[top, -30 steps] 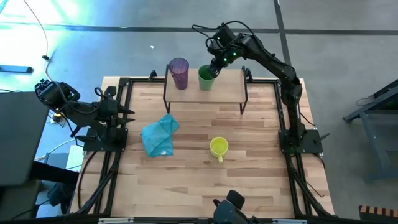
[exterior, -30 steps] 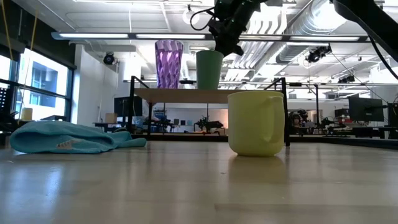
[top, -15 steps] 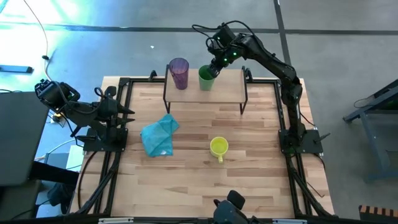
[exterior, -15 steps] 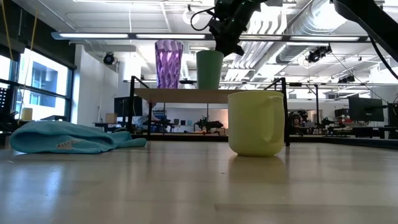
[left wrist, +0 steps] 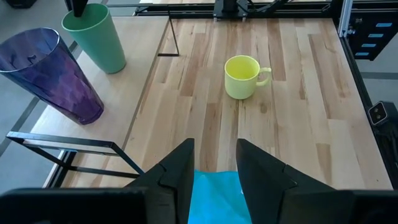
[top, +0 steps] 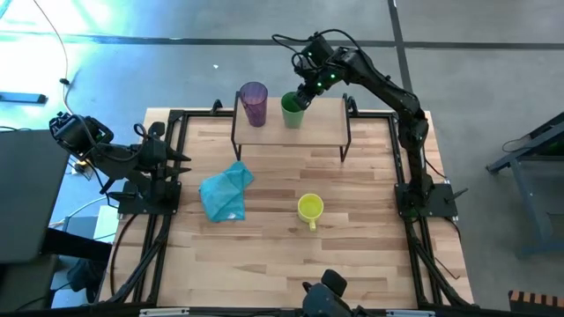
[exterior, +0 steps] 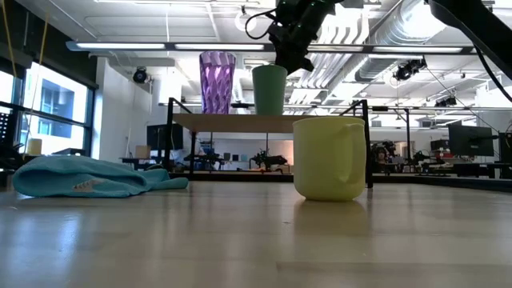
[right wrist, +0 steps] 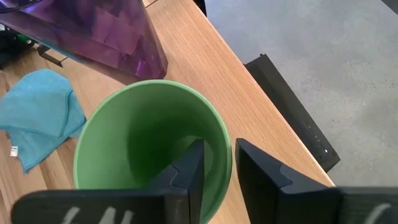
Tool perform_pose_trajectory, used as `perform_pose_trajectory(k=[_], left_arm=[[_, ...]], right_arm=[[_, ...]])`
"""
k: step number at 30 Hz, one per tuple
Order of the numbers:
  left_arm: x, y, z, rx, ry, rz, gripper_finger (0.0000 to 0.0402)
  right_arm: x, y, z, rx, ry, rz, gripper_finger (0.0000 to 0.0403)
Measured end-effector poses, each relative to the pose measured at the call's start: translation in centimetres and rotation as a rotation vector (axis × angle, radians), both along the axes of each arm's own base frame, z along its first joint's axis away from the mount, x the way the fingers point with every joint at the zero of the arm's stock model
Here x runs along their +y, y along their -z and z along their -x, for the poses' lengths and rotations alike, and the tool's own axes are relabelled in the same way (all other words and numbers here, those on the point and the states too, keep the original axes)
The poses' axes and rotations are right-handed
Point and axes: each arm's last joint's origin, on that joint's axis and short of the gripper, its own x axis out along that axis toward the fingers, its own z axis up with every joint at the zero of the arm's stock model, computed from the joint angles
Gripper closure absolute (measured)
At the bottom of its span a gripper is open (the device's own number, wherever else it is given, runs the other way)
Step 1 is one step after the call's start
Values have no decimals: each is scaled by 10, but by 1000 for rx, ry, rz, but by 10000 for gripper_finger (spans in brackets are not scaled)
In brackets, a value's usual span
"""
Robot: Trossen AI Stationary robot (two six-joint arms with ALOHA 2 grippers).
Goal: Stack small to large cups/mugs on shelf
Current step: Put the green cup on the shelf, then put the yellow mug on the shelf
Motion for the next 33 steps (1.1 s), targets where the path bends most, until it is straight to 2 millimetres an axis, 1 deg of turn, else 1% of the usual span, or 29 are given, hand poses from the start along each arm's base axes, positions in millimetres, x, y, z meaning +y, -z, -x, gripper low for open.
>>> perform_pose_trajectory(k=[7, 12, 16, 20, 23, 27, 33], left_arm=[[0, 0, 0, 0, -2, 2, 293], [0, 0, 1, 4, -6, 5, 293], [1, 1, 1, 13, -16, 10, 293], [1, 1, 1, 12, -17, 13, 293], [1, 1, 1, 11, -18, 14, 293], [0, 2, 0, 4, -18, 18, 293], [-4, 19, -7, 46, -27, 4, 293]], right_arm=[[0, -2, 1, -4, 1, 3, 318], [2, -13, 4, -34, -5, 21, 318], [7, -21, 10, -47, -8, 26, 318], [14, -26, 20, -7, -4, 0, 318], [24, -31, 27, 21, -16, -14, 318], [43, -42, 34, 34, -47, -18, 318], [75, -56, 43, 70, -99, -11, 318]])
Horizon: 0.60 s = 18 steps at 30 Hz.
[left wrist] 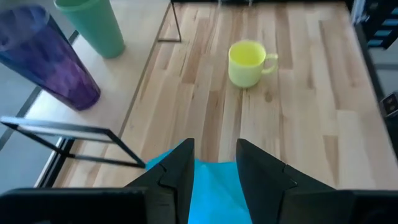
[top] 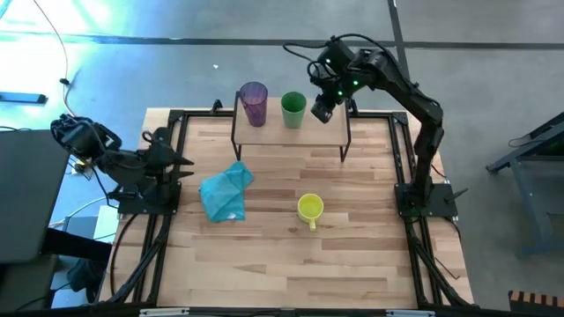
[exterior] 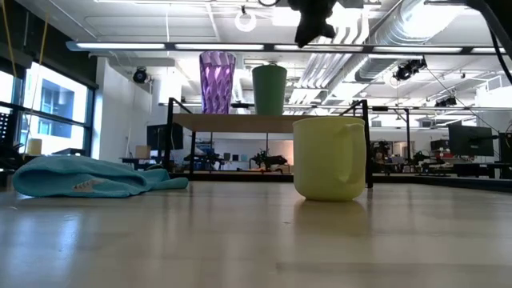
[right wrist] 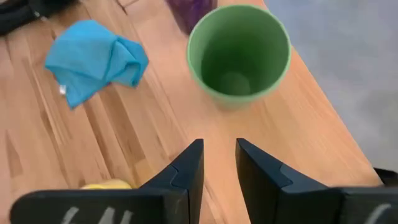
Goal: Stack small to large cups/mugs on shelf
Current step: Put the yellow mug on the shelf
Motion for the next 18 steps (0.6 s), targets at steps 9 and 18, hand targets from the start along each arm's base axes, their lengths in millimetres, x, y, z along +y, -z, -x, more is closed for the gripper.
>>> perform_pose_trajectory(k=[9, 18], left_arm=[[-5, 26, -11, 12, -12, -40, 293], [-9, 31, -19, -83, 36, -55, 293]], right_arm=[[58, -35, 23, -48, -78, 91, 318], [133, -67, 63, -144, -69, 220, 318]])
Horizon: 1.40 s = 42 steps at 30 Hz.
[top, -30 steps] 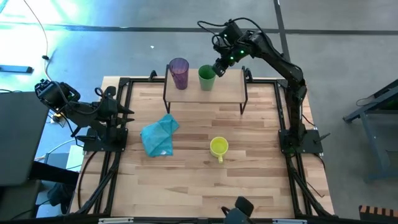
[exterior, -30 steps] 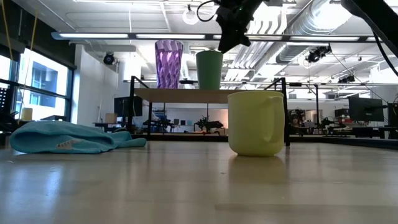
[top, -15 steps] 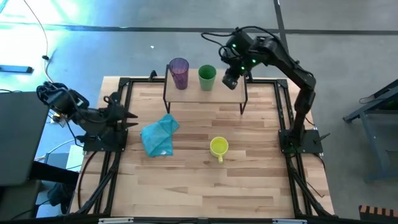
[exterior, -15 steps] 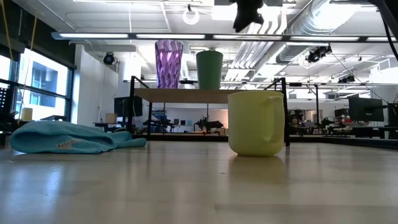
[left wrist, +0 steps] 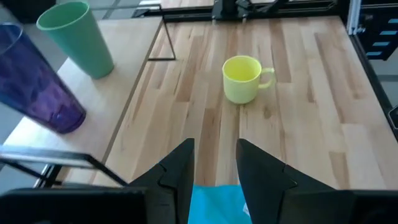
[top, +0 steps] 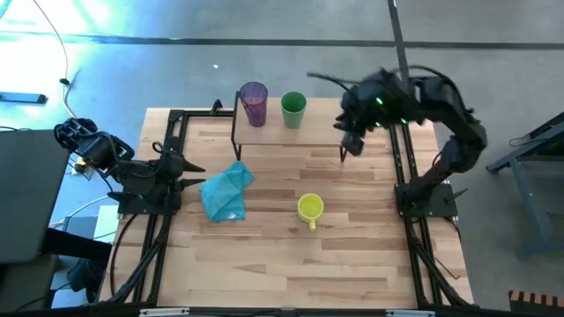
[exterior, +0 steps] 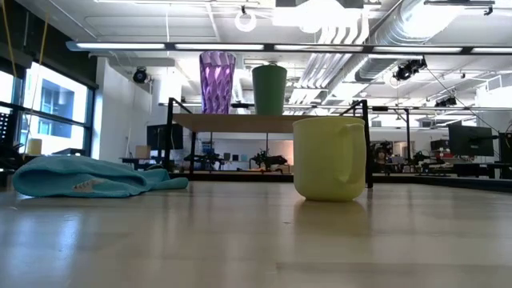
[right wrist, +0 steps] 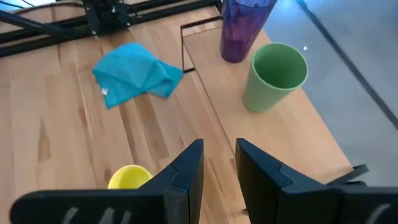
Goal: Stack small to large cups/mugs on shelf
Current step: Put the yellow mug on the shelf
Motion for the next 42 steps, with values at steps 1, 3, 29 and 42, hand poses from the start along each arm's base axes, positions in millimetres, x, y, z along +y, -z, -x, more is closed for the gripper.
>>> perform_pose_trajectory(k=[1, 3, 29, 42], left_arm=[[0, 1, -1, -1, 7, -8, 293], [-2, 1, -3, -17, 19, -16, 293], [-9, 10, -17, -72, 67, -6, 293], [-10, 11, -18, -68, 67, -8, 293]], right_arm=[[8, -1, 4, -6, 1, 9, 318], [21, 1, 11, -8, 8, 22, 318], [69, 199, -30, 115, -375, 122, 318], [36, 230, -37, 38, -457, -6, 318]])
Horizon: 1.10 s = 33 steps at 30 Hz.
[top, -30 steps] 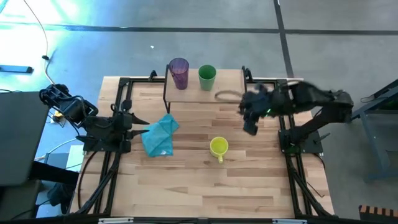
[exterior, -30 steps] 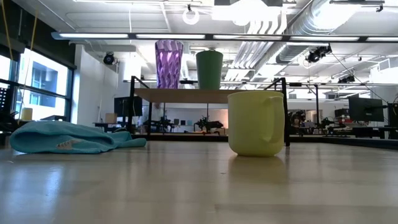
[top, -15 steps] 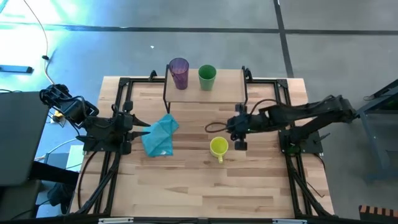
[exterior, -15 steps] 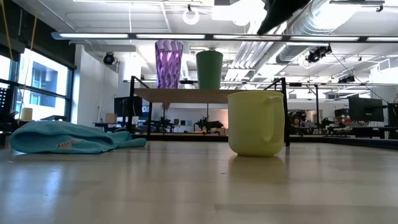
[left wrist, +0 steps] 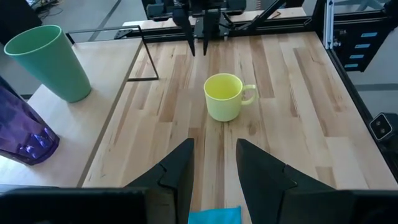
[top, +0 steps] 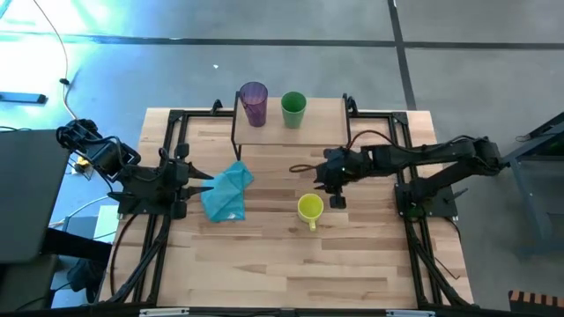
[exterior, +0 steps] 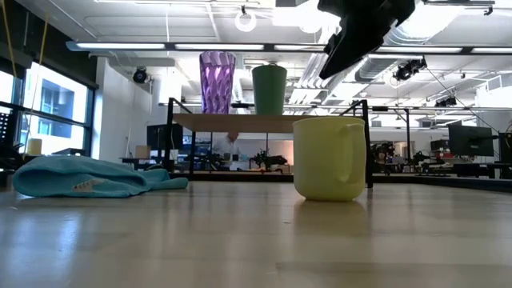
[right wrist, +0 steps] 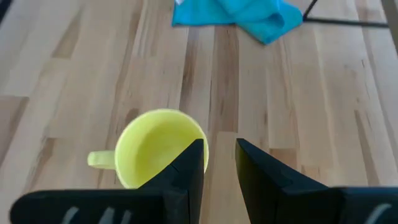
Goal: Stack small to large cups/mugs on shelf
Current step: Put the yellow mug on the shelf
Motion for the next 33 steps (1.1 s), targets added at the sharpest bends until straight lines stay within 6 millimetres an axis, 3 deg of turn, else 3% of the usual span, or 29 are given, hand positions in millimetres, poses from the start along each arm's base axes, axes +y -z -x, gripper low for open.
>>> perform_pose_trajectory(k=[7, 20, 33], left_arm=[[0, 0, 0, 0, 2, -4, 293], [0, 0, 0, -1, 1, 4, 293], [0, 0, 0, -2, 1, 6, 293]], right_arm=[[-9, -1, -3, -36, -45, -59, 318], [-21, 32, -22, 79, -105, -86, 318], [-23, 47, -30, 125, -70, -88, 318]])
